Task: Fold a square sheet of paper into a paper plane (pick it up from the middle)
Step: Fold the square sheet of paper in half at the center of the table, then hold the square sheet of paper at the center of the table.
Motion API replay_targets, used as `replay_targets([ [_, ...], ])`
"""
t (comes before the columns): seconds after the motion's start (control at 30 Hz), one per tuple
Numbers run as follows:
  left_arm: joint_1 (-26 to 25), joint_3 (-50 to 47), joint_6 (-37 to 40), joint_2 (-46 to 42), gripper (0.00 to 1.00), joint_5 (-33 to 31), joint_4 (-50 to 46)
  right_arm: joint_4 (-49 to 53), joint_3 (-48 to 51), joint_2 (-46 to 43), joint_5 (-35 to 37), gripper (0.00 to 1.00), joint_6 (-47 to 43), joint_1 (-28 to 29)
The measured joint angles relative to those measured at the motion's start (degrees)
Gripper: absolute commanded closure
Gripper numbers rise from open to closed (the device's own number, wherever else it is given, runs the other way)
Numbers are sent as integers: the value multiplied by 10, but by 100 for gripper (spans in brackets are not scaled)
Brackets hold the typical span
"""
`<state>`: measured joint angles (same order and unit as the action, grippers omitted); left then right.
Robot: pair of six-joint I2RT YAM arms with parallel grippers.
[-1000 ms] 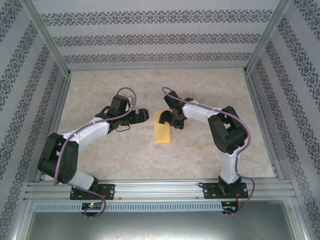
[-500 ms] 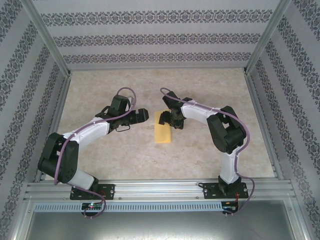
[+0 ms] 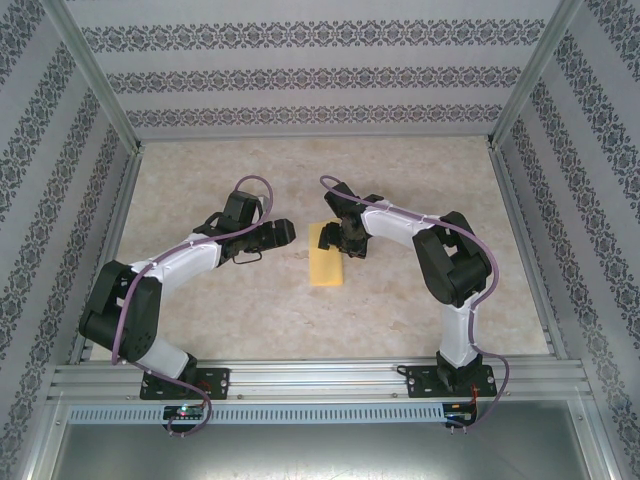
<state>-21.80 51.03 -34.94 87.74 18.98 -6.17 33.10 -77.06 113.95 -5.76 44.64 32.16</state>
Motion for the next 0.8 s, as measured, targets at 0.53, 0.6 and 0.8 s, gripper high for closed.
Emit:
replay_targets([
  [0.53, -50, 120, -52, 177, 100, 56, 1, 1, 0, 2, 6, 26, 0, 3],
  [0.6, -58, 131, -61, 196, 100, 61, 0, 1, 0, 2, 6, 26, 0, 3],
  [0.8, -64, 162, -80, 238, 100, 69, -12, 1, 0, 2, 7, 26, 0, 3],
])
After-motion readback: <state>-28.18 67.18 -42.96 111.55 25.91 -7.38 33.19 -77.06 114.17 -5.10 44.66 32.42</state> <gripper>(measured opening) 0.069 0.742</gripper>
